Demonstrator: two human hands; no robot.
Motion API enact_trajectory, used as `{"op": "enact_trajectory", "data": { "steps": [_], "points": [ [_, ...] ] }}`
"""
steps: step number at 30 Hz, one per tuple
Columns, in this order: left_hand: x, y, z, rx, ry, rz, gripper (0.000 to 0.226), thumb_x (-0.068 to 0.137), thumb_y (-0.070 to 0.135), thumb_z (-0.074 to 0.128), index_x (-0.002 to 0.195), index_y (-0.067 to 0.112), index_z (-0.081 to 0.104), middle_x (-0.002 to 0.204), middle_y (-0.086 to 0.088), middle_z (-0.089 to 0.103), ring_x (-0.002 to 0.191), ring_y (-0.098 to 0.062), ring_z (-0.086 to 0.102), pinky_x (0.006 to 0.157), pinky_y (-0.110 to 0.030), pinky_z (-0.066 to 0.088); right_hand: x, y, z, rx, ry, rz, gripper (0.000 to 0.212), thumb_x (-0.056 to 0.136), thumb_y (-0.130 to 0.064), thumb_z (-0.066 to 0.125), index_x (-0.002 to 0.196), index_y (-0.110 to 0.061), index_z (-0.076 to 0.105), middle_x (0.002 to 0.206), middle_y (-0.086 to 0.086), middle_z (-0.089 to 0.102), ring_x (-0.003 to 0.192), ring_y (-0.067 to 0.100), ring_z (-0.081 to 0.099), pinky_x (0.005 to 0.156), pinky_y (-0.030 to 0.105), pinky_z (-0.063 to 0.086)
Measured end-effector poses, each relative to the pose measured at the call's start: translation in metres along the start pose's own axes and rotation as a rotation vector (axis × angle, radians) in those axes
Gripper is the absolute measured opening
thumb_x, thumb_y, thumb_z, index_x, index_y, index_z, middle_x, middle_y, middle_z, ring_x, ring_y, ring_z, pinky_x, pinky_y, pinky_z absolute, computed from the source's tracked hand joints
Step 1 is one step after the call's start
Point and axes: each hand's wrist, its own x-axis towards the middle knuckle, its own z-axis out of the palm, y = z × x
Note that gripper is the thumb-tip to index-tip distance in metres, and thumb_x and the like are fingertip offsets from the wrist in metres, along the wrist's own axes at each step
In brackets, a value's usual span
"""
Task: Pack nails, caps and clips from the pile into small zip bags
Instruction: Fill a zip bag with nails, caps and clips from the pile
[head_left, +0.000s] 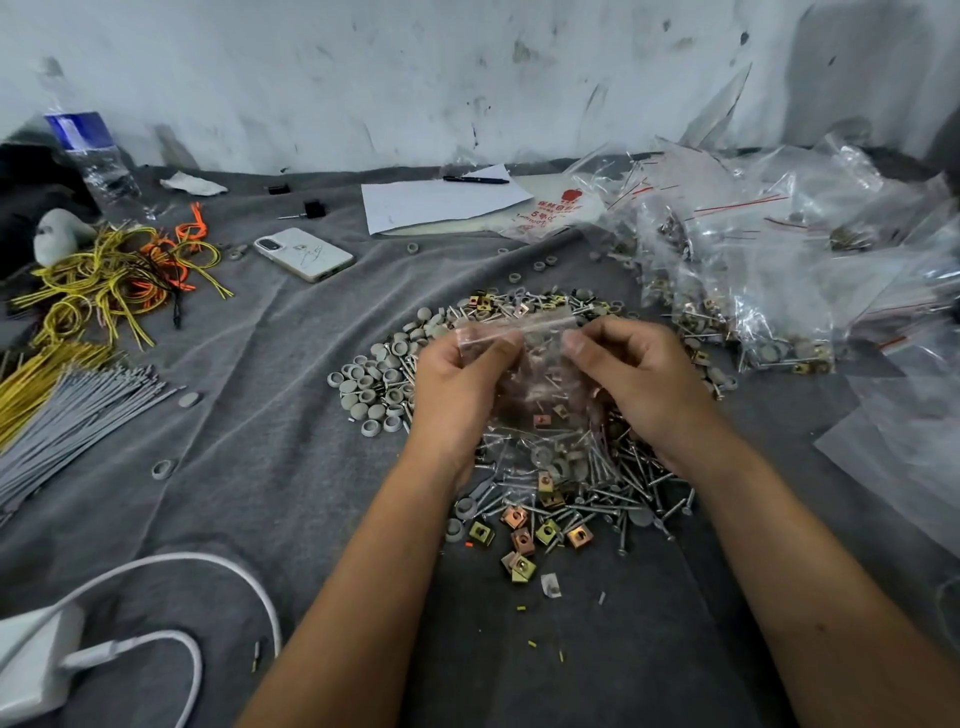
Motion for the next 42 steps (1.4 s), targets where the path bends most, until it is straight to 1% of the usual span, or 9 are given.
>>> {"op": "enact_trajectory", "data": {
  "steps": [3,8,15,20,25,32,36,39,42],
  "points": [
    [-0.002,0.0,0.001,0.027,-0.049,0.004,0.002,0.097,0.01,0.069,0.098,0.01,0.07,0.095,-0.019,0.077,0.082,-0.033,0.074,0.083,-0.055,0.061,0.001,0.0,0.002,0.019,0.104,-0.03,0.016,0.101,-0.024,0.062,0.093,-0.014,0.073,0.078,0.005,0.071,0.067,0.025,0.064,0.062,0.047,0.055],
    [-0.004,0.003,0.002,0.012,-0.098,0.029,0.003,0.097,0.009,0.069,0.099,0.008,0.068,0.089,-0.015,0.076,0.075,-0.026,0.074,0.065,-0.038,0.061,0.002,0.001,0.003,0.022,0.19,-0.082,0.014,0.098,-0.022,0.067,0.087,-0.025,0.076,0.074,-0.003,0.073,0.066,0.009,0.066,0.06,0.026,0.055],
    [-0.004,0.001,0.002,0.042,-0.088,0.119,0.004,0.093,0.007,0.073,0.096,0.007,0.07,0.087,-0.014,0.075,0.074,-0.027,0.073,0.066,-0.041,0.063,0.004,0.006,0.003,0.004,0.195,-0.096,0.007,0.092,-0.025,0.075,0.086,-0.028,0.079,0.078,0.002,0.076,0.069,0.012,0.07,0.059,0.023,0.054],
    [-0.002,0.001,0.001,0.061,-0.063,0.152,0.004,0.09,0.006,0.076,0.09,0.007,0.072,0.082,-0.011,0.075,0.068,-0.017,0.071,0.061,-0.031,0.059,0.006,0.009,0.003,-0.049,0.2,-0.133,0.005,0.09,-0.027,0.077,0.085,-0.026,0.078,0.078,0.0,0.077,0.071,0.017,0.073,0.064,0.029,0.059],
    [-0.002,0.001,0.001,0.022,-0.072,0.148,0.018,0.088,0.002,0.076,0.078,0.017,0.074,0.078,-0.011,0.074,0.066,-0.019,0.069,0.064,-0.033,0.06,0.007,0.01,0.002,-0.027,0.167,-0.152,0.007,0.092,-0.022,0.076,0.085,-0.021,0.077,0.071,0.0,0.074,0.062,0.008,0.067,0.06,0.021,0.053],
    [-0.002,0.0,0.001,-0.014,-0.07,0.149,0.012,0.089,-0.001,0.075,0.083,0.009,0.073,0.078,-0.012,0.074,0.064,-0.018,0.07,0.06,-0.03,0.058,0.007,0.009,0.005,0.0,0.122,-0.126,0.008,0.095,-0.019,0.072,0.087,-0.02,0.076,0.075,-0.005,0.073,0.068,0.007,0.067,0.062,0.022,0.052],
    [-0.001,-0.002,0.0,0.207,-0.036,0.265,0.009,0.089,0.005,0.079,0.088,0.012,0.073,0.082,-0.006,0.077,0.071,-0.018,0.073,0.062,-0.03,0.058,0.005,0.007,0.002,-0.123,0.136,-0.184,0.007,0.094,-0.017,0.073,0.087,-0.019,0.076,0.073,-0.009,0.072,0.067,0.004,0.065,0.063,0.019,0.051],
    [0.001,-0.004,-0.003,0.443,-0.036,0.373,0.013,0.088,0.016,0.083,0.096,0.013,0.074,0.091,-0.002,0.075,0.085,-0.022,0.075,0.074,-0.046,0.063,0.003,0.006,0.001,-0.315,0.121,-0.261,0.003,0.092,-0.017,0.075,0.091,-0.017,0.078,0.079,-0.009,0.073,0.075,0.008,0.068,0.066,0.023,0.055],
    [0.003,-0.003,-0.006,0.636,-0.056,0.476,0.008,0.087,0.019,0.082,0.093,0.018,0.077,0.095,0.004,0.073,0.093,-0.018,0.07,0.081,-0.049,0.058,0.001,0.005,0.004,-0.443,0.104,-0.338,0.003,0.09,-0.014,0.077,0.092,-0.014,0.079,0.081,-0.01,0.072,0.076,0.005,0.068,0.066,0.018,0.054]
  ]
}}
